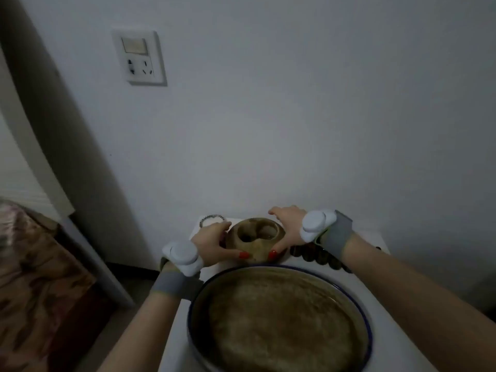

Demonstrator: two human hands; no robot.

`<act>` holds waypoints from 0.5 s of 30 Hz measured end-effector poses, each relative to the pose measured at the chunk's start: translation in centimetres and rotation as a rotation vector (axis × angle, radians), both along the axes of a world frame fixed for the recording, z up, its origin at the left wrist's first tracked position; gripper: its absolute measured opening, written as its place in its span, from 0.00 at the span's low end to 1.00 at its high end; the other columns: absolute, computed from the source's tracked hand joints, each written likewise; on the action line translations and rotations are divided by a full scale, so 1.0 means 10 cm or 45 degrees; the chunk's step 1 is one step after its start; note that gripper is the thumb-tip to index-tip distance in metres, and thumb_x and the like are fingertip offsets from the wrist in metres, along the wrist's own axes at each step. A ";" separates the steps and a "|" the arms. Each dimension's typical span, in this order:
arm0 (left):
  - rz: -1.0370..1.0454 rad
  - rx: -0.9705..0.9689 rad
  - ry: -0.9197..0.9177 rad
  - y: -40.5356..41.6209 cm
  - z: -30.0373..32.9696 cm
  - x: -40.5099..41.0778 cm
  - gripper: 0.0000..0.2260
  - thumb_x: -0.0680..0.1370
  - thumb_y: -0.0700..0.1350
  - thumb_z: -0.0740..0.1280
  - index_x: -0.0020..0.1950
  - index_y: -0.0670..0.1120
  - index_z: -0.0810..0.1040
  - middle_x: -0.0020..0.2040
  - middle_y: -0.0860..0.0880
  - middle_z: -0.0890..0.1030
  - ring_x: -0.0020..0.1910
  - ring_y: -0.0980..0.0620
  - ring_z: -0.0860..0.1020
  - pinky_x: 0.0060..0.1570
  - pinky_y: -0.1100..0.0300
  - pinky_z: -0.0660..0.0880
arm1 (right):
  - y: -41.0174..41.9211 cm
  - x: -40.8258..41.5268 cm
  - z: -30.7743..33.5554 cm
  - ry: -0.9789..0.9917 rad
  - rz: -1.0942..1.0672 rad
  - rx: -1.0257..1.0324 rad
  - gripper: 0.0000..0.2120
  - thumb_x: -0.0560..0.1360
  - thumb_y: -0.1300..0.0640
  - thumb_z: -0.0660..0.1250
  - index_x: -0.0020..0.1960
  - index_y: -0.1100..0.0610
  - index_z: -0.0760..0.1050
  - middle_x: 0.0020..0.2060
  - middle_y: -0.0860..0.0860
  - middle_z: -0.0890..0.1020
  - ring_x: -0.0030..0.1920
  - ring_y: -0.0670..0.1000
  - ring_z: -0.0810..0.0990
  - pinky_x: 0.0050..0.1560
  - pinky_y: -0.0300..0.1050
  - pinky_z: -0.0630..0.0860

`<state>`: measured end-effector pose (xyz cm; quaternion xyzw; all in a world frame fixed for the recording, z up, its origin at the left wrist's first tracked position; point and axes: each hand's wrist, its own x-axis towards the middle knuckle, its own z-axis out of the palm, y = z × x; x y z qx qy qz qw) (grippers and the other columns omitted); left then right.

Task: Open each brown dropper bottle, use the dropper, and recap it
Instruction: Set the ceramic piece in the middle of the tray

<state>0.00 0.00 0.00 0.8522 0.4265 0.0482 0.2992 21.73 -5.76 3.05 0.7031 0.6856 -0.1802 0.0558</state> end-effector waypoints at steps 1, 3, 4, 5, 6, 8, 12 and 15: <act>-0.013 -0.005 -0.007 0.03 -0.04 0.01 0.35 0.68 0.61 0.73 0.70 0.47 0.70 0.63 0.48 0.77 0.61 0.49 0.75 0.64 0.52 0.73 | 0.05 -0.01 -0.01 0.000 0.022 -0.038 0.50 0.63 0.36 0.75 0.74 0.58 0.57 0.66 0.57 0.73 0.63 0.58 0.75 0.61 0.54 0.75; -0.043 -0.010 -0.028 0.06 -0.10 0.01 0.30 0.68 0.61 0.74 0.64 0.48 0.74 0.58 0.49 0.79 0.57 0.49 0.77 0.61 0.50 0.75 | 0.10 -0.01 -0.02 -0.008 0.074 -0.092 0.46 0.62 0.35 0.75 0.70 0.56 0.62 0.61 0.54 0.77 0.57 0.56 0.78 0.57 0.53 0.78; -0.046 -0.024 -0.036 0.06 -0.12 0.00 0.29 0.67 0.61 0.74 0.63 0.48 0.75 0.56 0.49 0.80 0.56 0.49 0.77 0.60 0.49 0.75 | 0.10 -0.01 -0.02 -0.016 0.088 -0.111 0.43 0.62 0.35 0.76 0.67 0.56 0.65 0.58 0.53 0.79 0.54 0.55 0.79 0.55 0.52 0.79; -0.053 -0.041 -0.060 0.10 -0.15 0.00 0.30 0.66 0.62 0.74 0.63 0.49 0.75 0.56 0.49 0.80 0.56 0.49 0.77 0.60 0.49 0.75 | 0.13 -0.01 -0.03 -0.005 0.115 -0.112 0.40 0.62 0.35 0.76 0.64 0.56 0.68 0.56 0.52 0.80 0.52 0.54 0.80 0.53 0.51 0.80; -0.056 -0.055 -0.066 0.12 -0.17 0.00 0.32 0.65 0.63 0.74 0.63 0.49 0.74 0.57 0.50 0.80 0.56 0.50 0.77 0.60 0.49 0.75 | 0.14 -0.01 -0.04 0.008 0.128 -0.107 0.38 0.62 0.36 0.76 0.62 0.56 0.71 0.54 0.52 0.81 0.50 0.53 0.81 0.52 0.50 0.80; -0.071 -0.053 -0.067 0.14 -0.19 -0.01 0.39 0.61 0.69 0.73 0.66 0.50 0.73 0.59 0.50 0.79 0.58 0.49 0.76 0.62 0.49 0.74 | 0.15 -0.01 -0.04 0.027 0.145 -0.088 0.35 0.62 0.37 0.77 0.60 0.57 0.73 0.52 0.52 0.83 0.48 0.53 0.82 0.51 0.51 0.81; -0.057 0.010 -0.037 0.18 -0.23 0.01 0.46 0.54 0.74 0.66 0.67 0.52 0.72 0.59 0.51 0.79 0.59 0.48 0.75 0.62 0.48 0.72 | 0.18 -0.02 -0.11 0.050 0.133 -0.085 0.34 0.61 0.38 0.78 0.58 0.58 0.74 0.50 0.53 0.83 0.48 0.54 0.83 0.50 0.53 0.81; -0.050 0.018 -0.062 0.19 -0.24 0.00 0.44 0.54 0.74 0.67 0.65 0.52 0.74 0.57 0.52 0.80 0.58 0.49 0.76 0.62 0.48 0.73 | 0.18 -0.02 -0.12 0.078 0.110 -0.044 0.33 0.60 0.38 0.78 0.57 0.57 0.75 0.49 0.52 0.83 0.47 0.53 0.83 0.49 0.53 0.81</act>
